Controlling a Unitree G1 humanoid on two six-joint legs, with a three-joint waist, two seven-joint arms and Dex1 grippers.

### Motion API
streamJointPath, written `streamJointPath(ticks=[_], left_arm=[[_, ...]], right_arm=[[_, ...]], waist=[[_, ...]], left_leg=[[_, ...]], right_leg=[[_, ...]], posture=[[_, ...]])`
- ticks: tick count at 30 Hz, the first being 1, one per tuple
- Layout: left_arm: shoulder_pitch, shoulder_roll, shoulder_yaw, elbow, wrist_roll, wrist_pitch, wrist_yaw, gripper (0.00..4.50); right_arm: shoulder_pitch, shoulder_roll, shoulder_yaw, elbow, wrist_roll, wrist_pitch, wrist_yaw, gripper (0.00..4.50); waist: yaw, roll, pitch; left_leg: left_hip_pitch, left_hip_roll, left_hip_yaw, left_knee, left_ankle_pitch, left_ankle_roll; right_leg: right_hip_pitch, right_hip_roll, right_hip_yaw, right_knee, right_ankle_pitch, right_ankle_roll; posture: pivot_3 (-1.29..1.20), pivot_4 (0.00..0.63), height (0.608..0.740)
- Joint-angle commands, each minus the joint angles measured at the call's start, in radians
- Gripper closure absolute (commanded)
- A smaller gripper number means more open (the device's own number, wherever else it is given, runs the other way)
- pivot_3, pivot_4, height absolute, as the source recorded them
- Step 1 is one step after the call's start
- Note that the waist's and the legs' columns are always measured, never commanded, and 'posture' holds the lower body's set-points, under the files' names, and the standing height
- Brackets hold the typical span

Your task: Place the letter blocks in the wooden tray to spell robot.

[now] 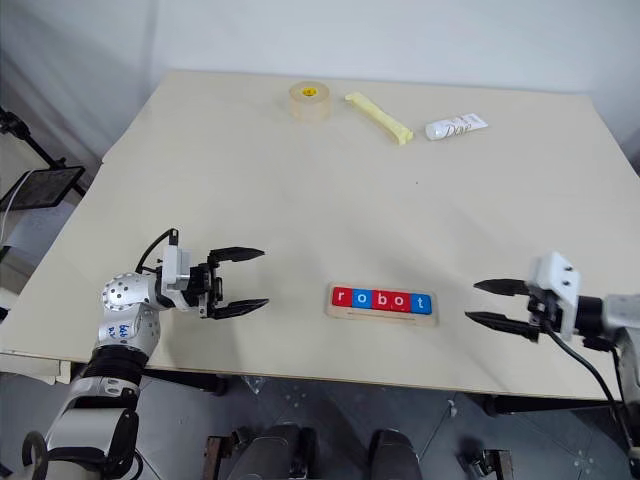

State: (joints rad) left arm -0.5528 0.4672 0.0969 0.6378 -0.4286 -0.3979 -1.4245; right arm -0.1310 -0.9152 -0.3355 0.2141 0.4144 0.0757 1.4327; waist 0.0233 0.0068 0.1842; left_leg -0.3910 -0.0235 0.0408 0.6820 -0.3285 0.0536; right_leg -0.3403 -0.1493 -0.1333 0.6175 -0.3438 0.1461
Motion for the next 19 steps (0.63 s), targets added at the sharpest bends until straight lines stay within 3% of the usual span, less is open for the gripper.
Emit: streamJointPath(ticks=[1,7,11,19], left_arm=[[-0.023,0.009,0.026,-0.01,0.007,-0.008,0.044,0.0],[-0.002,0.068,0.042,-0.064,-0.06,0.06,-0.068,0.0],[-0.009,0.091,0.046,-0.078,-0.079,0.107,-0.111,0.0],[-0.022,0.083,0.039,-0.102,-0.079,0.166,-0.109,0.0]], right_arm=[[0.027,-0.023,-0.079,0.029,0.068,-0.053,0.071,0.1],[0.058,-0.064,-0.164,0.161,0.125,-0.127,0.176,0.04],[0.131,-0.162,-0.135,0.197,0.258,-0.148,0.182,0.04],[0.169,-0.234,-0.097,0.238,0.32,-0.186,0.182,0.04]], waist=[[0.0,0.0,0.0],[-0.001,0.0,0.0],[-0.001,0.0,0.0],[-0.001,0.0,0.0]], left_leg=[[0.0,0.0,0.0,0.0,0.0,0.0],[0.0,0.0,0.0,0.0,0.0,0.0],[0.0,0.0,0.0,0.0,0.0,0.0],[0.001,0.001,0.0,0.0,0.0,0.0]], right_leg=[[0.0,0.0,0.0,0.0,0.0,0.0],[0.0,0.0,0.0,0.0,0.0,0.0],[0.0,0.0,0.0,0.0,0.0,0.0],[0.004,0.0,0.0,-0.005,0.0,0.0]], posture=[[0.0,0.15,0.74],[0.0,0.15,0.74],[0.0,0.15,0.74],[0.0,0.15,0.74]])
